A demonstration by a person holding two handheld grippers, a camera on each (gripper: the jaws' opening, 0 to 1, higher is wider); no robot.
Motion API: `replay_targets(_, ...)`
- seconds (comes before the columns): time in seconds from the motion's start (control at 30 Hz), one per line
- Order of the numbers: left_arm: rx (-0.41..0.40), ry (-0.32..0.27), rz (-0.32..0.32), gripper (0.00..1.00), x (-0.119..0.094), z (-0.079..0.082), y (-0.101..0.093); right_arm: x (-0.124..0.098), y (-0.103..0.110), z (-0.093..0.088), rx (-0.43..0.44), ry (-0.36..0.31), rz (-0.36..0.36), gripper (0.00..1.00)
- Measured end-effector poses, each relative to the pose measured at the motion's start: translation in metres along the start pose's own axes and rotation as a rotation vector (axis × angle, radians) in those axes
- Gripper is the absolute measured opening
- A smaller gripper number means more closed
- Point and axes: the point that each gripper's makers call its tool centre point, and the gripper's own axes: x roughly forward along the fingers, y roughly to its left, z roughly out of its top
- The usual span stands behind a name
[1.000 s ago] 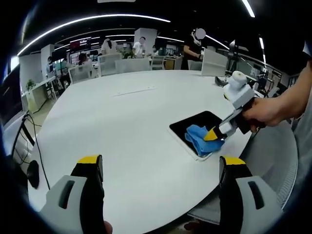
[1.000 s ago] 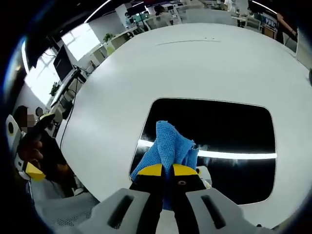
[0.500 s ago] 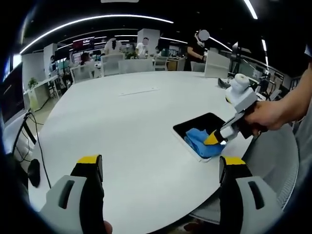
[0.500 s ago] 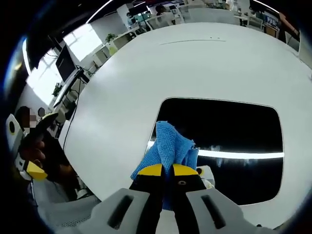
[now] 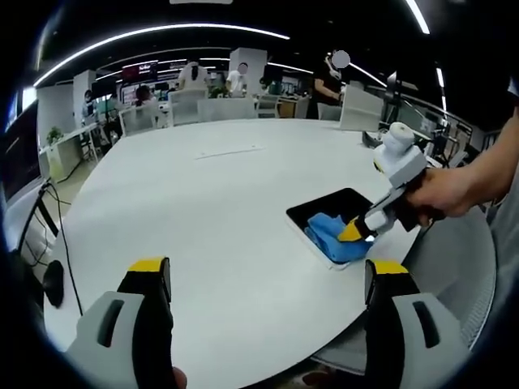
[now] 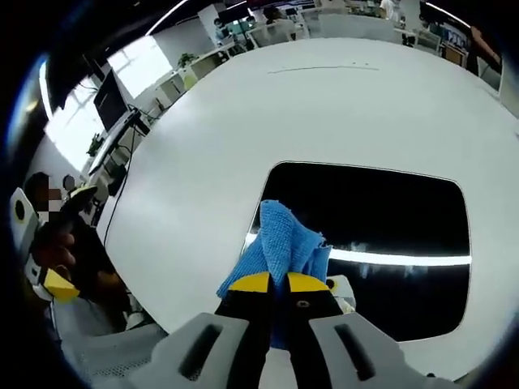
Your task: Wipe the mirror surface with the cleaning cloth until all visible marks leave the cleaned area.
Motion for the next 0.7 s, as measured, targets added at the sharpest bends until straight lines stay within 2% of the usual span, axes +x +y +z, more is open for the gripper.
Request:
replay_targets(0.17, 0.005, 0.007, 0.002, 0.99, -0.001, -0.003, -0.001, 0.001, 0.0, 0.0, -0.03, 0.018, -0.006, 0.0)
replay_targets(0.7, -0.002, 0.009, 0.007, 0.99, -0.002, -0.005, 0.001, 0.012, 0.0, 0.019, -0.013, 0.018, 0.001, 0.0)
